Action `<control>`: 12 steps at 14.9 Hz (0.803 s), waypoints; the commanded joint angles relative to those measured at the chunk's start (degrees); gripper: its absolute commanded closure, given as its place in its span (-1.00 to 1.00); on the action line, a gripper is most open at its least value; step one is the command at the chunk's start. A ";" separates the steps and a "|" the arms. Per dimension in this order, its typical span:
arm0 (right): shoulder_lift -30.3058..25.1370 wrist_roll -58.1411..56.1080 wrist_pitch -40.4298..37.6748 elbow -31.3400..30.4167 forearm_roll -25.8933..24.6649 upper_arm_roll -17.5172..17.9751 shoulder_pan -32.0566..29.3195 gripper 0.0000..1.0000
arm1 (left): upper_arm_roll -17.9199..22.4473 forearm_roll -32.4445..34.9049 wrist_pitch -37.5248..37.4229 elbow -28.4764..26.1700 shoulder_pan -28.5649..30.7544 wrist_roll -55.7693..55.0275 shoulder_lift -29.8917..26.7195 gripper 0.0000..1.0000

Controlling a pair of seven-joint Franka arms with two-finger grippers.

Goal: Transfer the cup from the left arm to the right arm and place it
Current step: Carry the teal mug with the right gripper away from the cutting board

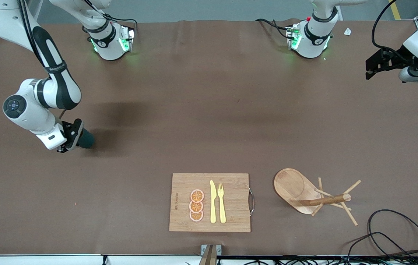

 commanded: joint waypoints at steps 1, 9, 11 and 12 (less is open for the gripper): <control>-0.44 -1.03 1.50 -1.17 -1.22 0.87 -0.44 0.99 | -0.34 1.00 0.73 -0.25 0.02 0.06 -0.23 -1.00; -0.53 -1.82 0.81 -0.04 -1.22 0.96 -0.70 -1.00 | -0.25 0.74 1.17 0.37 0.46 0.06 -0.23 -1.00; -1.49 -0.33 -5.91 3.37 -0.43 0.96 -0.88 -1.00 | -0.25 0.48 1.26 0.45 0.46 -0.03 -0.23 -1.00; -1.50 2.03 -11.79 6.18 -0.43 0.96 -1.05 -1.00 | -0.25 0.48 1.34 0.45 0.46 -0.03 -0.14 -1.00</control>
